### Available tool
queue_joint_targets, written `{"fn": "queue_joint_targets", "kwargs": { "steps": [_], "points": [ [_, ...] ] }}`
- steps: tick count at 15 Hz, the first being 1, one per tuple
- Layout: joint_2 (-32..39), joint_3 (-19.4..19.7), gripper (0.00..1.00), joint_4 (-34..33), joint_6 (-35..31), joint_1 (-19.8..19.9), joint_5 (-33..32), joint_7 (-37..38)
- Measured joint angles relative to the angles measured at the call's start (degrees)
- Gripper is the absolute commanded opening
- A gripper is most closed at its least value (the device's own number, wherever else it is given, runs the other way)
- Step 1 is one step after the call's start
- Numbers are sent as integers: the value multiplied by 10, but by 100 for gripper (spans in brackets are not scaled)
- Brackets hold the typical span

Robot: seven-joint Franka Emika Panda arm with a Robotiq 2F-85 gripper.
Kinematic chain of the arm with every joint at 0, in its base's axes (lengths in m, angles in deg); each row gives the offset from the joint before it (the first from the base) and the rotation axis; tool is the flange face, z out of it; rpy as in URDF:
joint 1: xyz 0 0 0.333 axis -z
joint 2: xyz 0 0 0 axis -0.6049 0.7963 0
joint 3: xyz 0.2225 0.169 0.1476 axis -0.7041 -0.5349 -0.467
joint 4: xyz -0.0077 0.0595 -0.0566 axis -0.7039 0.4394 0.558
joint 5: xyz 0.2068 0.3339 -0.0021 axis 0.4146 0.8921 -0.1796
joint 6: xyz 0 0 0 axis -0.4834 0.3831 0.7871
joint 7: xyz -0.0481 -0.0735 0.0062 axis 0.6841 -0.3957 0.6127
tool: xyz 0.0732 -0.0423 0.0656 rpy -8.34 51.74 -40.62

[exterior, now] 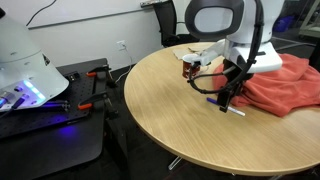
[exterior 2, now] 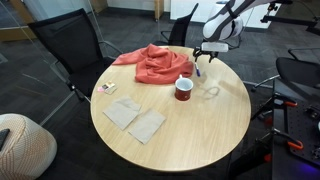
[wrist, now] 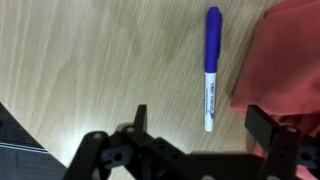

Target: Put the marker into the mug.

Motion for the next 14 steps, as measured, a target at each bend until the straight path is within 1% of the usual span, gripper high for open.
{"fn": "queue_joint_targets", "kwargs": {
  "steps": [14],
  "points": [
    [59,6,100,-54,0,0,-3,7]
  ]
}}
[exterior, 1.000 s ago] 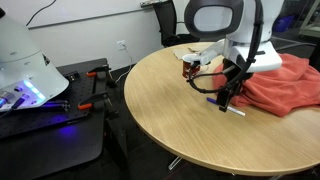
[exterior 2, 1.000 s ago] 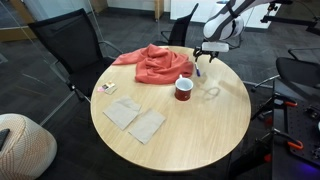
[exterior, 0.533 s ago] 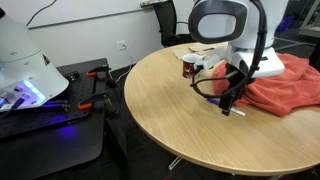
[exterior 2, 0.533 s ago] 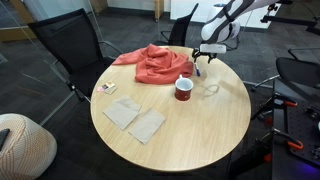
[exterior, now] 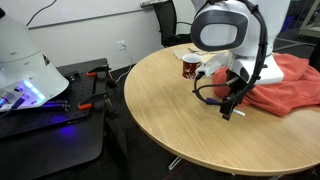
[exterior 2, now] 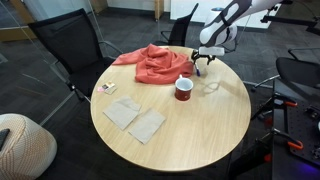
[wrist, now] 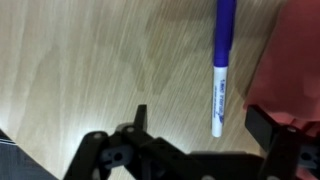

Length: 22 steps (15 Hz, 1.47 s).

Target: Put the marker into the mug.

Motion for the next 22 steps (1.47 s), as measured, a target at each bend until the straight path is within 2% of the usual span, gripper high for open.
{"fn": "queue_joint_targets", "kwargs": {
  "steps": [5,6,7,14,17,22],
  "points": [
    [15,0,100,-14,0,-2,-1,0],
    [18,0,94,-16,0,-2,-2,0],
    [20,0,74,-18,0,-2,-2,0],
    [28,2,19,-30,0,-3,-17,0],
    [28,5,0,-33,0,-4,-23,0],
    [26,2,3,-34,-1,-9,-23,-1]
  ]
}}
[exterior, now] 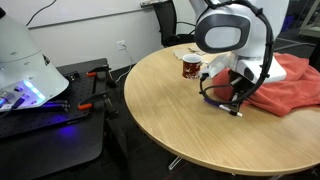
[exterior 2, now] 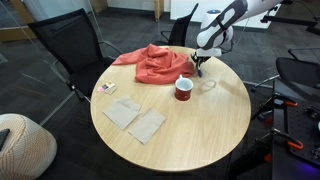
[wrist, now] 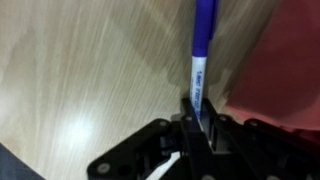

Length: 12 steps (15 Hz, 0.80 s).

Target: Put the marker into the mug.

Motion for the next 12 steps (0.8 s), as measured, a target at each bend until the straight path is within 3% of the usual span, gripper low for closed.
{"fn": "queue_joint_targets", "kwargs": {
  "steps": [7,12],
  "points": [
    [-100,-15,3,62,-54,-18,-10,-55],
    [-218,-18,3,149,-68,-45,-78,-103]
  ]
}}
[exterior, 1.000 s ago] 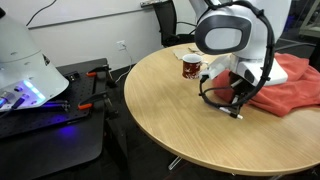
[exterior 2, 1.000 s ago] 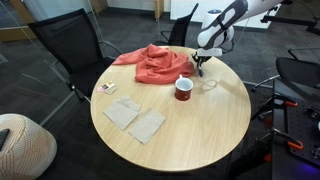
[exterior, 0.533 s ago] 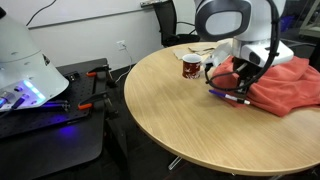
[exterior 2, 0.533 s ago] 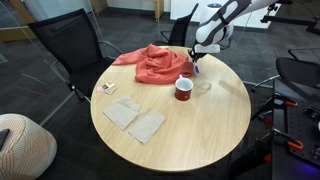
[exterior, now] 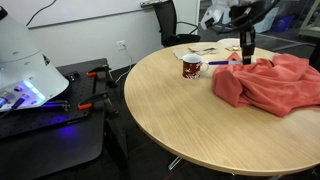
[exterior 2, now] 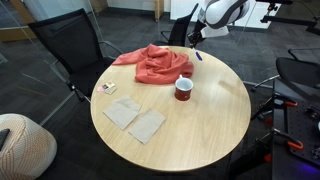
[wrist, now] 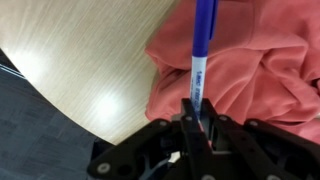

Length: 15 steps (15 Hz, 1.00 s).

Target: Put the marker into the mug.

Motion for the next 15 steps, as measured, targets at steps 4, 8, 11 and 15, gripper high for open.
{"fn": "queue_joint_targets", "kwargs": {
  "steps": [4,8,11,15],
  "points": [
    [-82,-13,3,58,-1,-19,-61,-50],
    [-150,-55,3,106,0,-9,-71,-146],
    [-193,-99,3,137,7,19,-43,-249],
    [-231,-120,12,166,21,39,-6,-337]
  ]
}}
